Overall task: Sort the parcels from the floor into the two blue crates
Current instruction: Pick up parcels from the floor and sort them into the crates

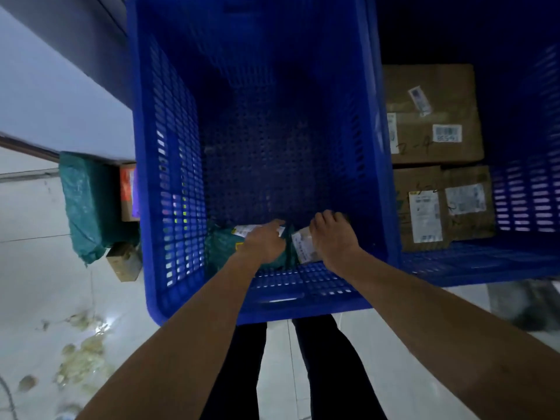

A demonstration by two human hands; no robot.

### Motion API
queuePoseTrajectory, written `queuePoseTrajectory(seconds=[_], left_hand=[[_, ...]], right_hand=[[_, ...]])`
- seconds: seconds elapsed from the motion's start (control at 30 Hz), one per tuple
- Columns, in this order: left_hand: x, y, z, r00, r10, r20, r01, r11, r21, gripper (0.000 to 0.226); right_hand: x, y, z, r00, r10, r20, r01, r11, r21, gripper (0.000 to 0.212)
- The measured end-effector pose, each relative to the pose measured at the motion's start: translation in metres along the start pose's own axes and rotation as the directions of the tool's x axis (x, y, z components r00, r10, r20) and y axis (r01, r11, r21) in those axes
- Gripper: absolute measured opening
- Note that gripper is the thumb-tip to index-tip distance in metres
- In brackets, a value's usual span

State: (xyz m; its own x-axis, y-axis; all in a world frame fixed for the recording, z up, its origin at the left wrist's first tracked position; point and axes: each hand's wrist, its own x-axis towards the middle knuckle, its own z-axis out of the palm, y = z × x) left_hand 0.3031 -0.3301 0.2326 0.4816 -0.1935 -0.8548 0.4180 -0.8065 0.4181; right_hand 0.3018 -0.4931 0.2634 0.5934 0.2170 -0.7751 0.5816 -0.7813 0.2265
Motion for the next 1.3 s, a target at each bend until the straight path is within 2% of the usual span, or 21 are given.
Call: queuePoseTrajectory(seconds=[0.07,0.17,0.3,0.43,0.6,0.77,1.0,1.3], left_hand=[[0.011,-0.008,0.012,0.999,0.035,-0.019,-0.033,0.996,0.077,0.058],[0.023,-0.019,0.027,0.996,0.086,-0.023,-0.079,0.973,0.218,0.064],[0.030,-0.026,0.035,0.989,0.138,-0.045,-0.110,0.915,0.388,0.071],[0.032,-0.026,0.037,0.984,0.172,-0.039,-0.133,0.869,0.477,0.084],[0.039,-0.023,0.043,0.976,0.217,-0.035,-0.165,0.830,0.533,0.102],[0.054,-0.019,0.049,0.975,0.221,-0.012,-0.176,0.805,0.566,0.099],[0.072,-0.023,0.044,0.980,0.196,-0.025,-0.148,0.815,0.560,0.075],[0.088,-0.030,0.046,0.982,0.184,-0.036,-0.135,0.827,0.545,0.062]], right_hand=[[0.008,-0.005,0.006,1.000,0.004,0.031,-0.004,1.000,-0.022,0.060],[0.017,-0.007,0.014,0.996,0.011,0.089,-0.015,0.999,0.037,0.072],[0.019,-0.006,0.021,0.998,0.017,0.060,-0.025,0.991,0.133,0.081],[0.021,-0.006,0.026,0.998,0.019,0.057,-0.030,0.980,0.197,0.091],[0.022,-0.005,0.034,0.998,0.007,0.064,-0.025,0.956,0.293,0.091],[0.029,-0.005,0.046,0.996,-0.031,0.080,0.012,0.973,0.232,0.086],[0.051,-0.013,0.058,0.985,-0.020,0.169,-0.012,0.983,0.186,0.089],[0.080,-0.018,0.071,0.980,-0.069,0.187,0.031,0.980,0.199,0.065]])
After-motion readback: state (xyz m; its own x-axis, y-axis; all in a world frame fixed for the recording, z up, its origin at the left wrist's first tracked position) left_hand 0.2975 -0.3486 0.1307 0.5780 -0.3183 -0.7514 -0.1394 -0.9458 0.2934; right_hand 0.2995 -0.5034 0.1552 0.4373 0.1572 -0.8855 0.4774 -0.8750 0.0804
